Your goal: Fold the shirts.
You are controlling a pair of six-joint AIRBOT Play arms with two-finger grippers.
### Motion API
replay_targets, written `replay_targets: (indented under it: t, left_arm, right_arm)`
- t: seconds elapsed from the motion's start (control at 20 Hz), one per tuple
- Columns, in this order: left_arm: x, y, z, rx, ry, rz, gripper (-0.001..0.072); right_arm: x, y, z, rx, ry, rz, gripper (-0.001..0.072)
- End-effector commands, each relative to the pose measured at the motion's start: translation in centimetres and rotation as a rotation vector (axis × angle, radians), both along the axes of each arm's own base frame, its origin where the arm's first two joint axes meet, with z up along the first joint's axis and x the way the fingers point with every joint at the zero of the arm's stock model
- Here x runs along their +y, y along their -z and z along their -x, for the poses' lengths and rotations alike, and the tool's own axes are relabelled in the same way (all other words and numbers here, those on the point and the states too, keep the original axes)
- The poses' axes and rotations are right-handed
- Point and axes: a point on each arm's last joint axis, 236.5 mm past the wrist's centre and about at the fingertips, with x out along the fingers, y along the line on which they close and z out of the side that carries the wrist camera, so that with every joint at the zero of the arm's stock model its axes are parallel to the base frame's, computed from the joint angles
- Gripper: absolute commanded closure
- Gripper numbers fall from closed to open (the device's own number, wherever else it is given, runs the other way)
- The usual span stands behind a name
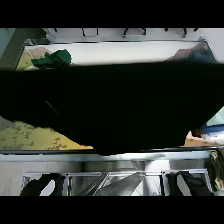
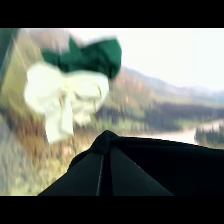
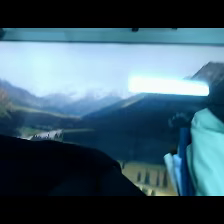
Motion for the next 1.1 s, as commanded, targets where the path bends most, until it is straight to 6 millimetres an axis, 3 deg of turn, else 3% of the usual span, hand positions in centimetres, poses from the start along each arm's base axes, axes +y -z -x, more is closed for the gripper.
replay_targets:
  t: [0.0, 0.15, 0.45, 0.55, 0.65, 0.75, 0.85, 1.05]
  left_arm:
    - [1.1, -5.9, 3.0, -0.199, -0.023, 0.003, 0.0688]
    - [1.4, -6.7, 4.7, -0.249, 0.015, 0.002, 0.0688]
    - [3.4, -1.9, 6.3, -0.134, -0.030, -0.071, 0.0688]
    - [4.3, -2.6, 6.0, -0.155, -0.070, -0.080, 0.0688]
    - [4.0, -5.0, 5.4, -0.217, -0.071, -0.059, 0.0688]
    - [3.0, -6.6, 5.1, -0.256, -0.036, -0.030, 0.0688]
    - [3.0, -6.5, 5.7, -0.242, -0.029, -0.004, 0.0688]
    - [5.0, -2.6, 7.5, -0.105, -0.114, 0.007, 0.0688]
  right_arm:
    - [-1.1, -5.9, 3.4, -0.139, 0.076, 0.091, 0.0690]
    - [-1.1, -6.3, 5.0, -0.162, 0.093, 0.105, 0.0690]
    - [-2.9, -5.0, 5.9, -0.104, 0.182, 0.100, 0.0689]
    - [-4.0, -4.9, 5.7, -0.096, 0.220, 0.106, 0.0690]
    - [-5.1, -4.4, 5.1, -0.069, 0.262, 0.100, 0.0690]
    - [-5.5, -2.8, 5.0, -0.006, 0.274, 0.097, 0.0690]
    - [-6.8, -1.7, 5.9, 0.027, 0.346, 0.085, 0.0690]
    - [-8.6, 2.3, 7.1, 0.143, 0.434, 0.070, 0.0690]
